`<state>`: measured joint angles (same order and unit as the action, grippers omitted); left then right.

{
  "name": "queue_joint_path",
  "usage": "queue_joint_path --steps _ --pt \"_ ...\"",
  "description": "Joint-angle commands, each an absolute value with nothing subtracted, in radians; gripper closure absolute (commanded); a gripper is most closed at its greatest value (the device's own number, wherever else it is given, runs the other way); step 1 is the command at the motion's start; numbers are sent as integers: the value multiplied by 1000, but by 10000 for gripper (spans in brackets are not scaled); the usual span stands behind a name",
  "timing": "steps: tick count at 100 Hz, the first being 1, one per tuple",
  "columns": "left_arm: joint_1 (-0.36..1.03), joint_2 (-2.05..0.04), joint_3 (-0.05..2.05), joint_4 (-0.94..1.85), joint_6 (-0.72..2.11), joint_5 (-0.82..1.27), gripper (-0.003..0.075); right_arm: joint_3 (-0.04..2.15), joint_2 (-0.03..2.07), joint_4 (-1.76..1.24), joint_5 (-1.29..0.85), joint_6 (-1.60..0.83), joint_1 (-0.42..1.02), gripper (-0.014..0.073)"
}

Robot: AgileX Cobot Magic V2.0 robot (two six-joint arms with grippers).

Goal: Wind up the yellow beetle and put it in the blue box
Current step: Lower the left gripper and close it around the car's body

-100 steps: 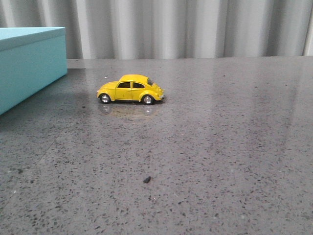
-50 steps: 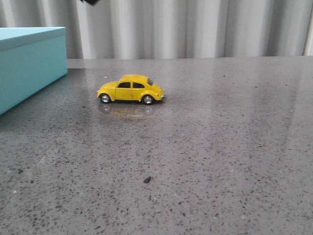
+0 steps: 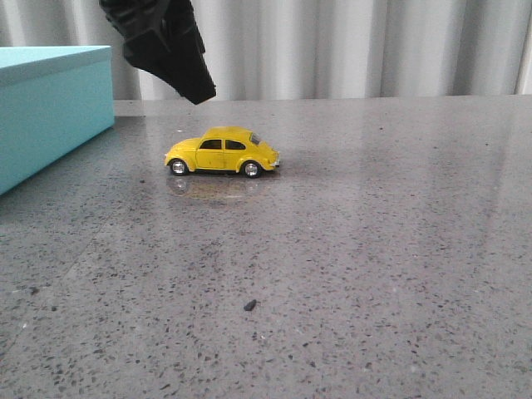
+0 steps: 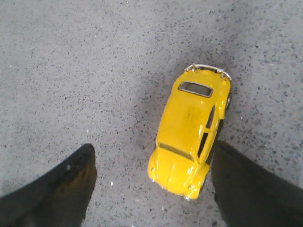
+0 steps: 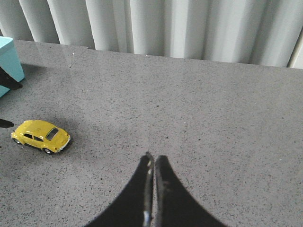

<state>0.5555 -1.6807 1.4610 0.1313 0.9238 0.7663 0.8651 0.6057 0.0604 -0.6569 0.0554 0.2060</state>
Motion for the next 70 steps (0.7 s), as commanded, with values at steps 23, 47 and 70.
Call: queue_joint_path --steps 23,47,70 --pt "563 -1655 1497 285 935 667 247 889 607 70 -586 51 207 655" --pt "566 -1710 1497 285 936 708 111 889 607 70 -583 51 207 655" --pt "566 -1719 1500 271 942 741 94 889 607 70 -580 51 207 655"
